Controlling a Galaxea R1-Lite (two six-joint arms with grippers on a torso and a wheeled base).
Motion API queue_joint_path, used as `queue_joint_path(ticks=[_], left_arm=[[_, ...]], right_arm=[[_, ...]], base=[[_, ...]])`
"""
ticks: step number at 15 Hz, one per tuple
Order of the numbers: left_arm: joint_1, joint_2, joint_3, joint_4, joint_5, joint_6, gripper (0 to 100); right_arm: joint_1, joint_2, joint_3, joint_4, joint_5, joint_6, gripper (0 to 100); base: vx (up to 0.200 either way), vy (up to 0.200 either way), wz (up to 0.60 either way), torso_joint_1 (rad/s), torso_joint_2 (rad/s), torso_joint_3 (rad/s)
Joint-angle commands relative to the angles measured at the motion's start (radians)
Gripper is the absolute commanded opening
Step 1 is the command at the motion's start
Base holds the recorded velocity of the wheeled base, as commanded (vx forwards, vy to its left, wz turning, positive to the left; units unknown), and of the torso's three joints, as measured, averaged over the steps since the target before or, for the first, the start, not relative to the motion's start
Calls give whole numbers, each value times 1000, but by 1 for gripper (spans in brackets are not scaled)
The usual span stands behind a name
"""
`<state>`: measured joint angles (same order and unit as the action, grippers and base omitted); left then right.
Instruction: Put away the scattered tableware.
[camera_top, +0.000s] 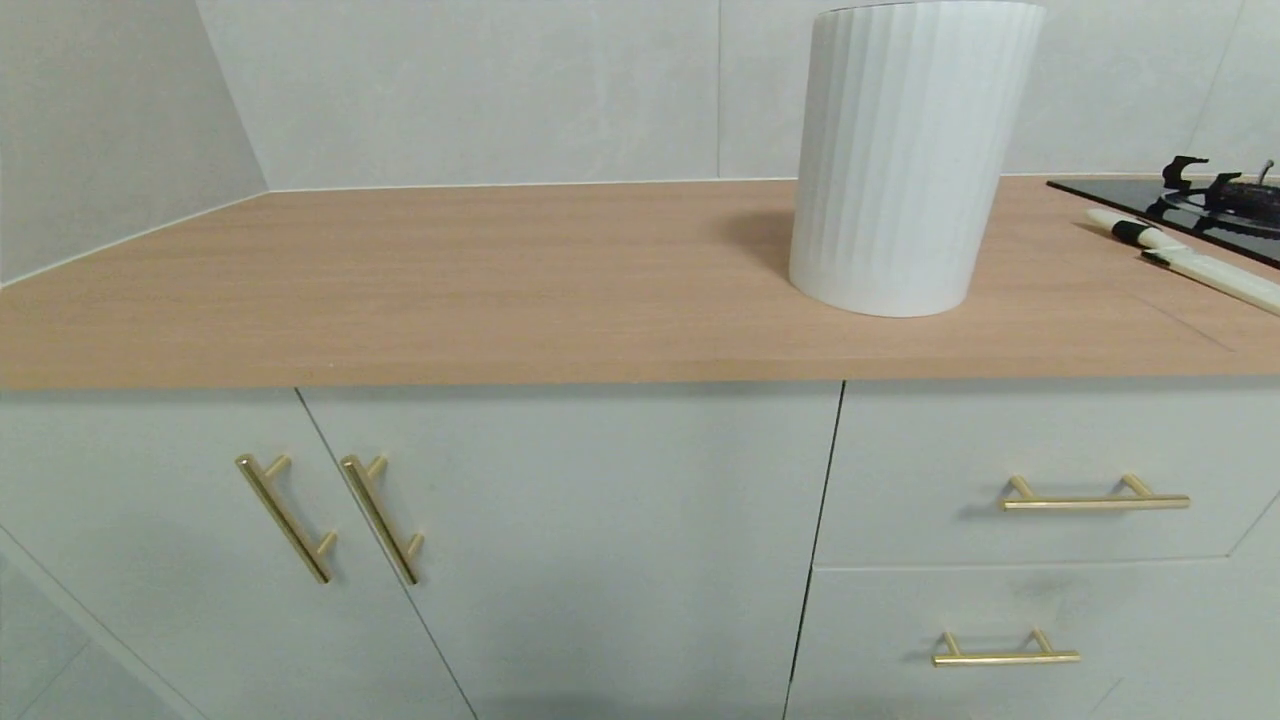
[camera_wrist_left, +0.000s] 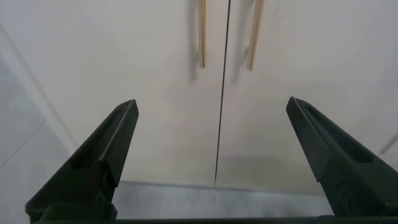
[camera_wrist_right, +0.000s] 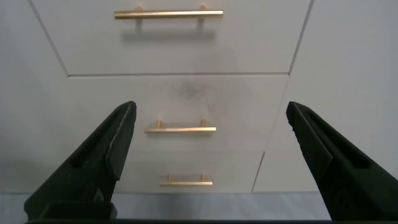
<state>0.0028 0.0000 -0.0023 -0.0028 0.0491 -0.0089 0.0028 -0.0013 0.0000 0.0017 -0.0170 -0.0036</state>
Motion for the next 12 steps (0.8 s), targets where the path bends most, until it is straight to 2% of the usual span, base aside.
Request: queue_joint_path(ticks=[1,3,12], left_arm=[[0,0,-1,0,1,0,100],[0,0,1,0,1,0,100],[0,0,1,0,1,0,100]], right_arm=[[0,1,0,0,0,1,100],[0,1,0,0,0,-1,100],[0,1,0,0,0,-1,100]], base=[[0,0,0,0,0,0],[0,0,0,0,0,0],[0,-200,0,0,3,2]])
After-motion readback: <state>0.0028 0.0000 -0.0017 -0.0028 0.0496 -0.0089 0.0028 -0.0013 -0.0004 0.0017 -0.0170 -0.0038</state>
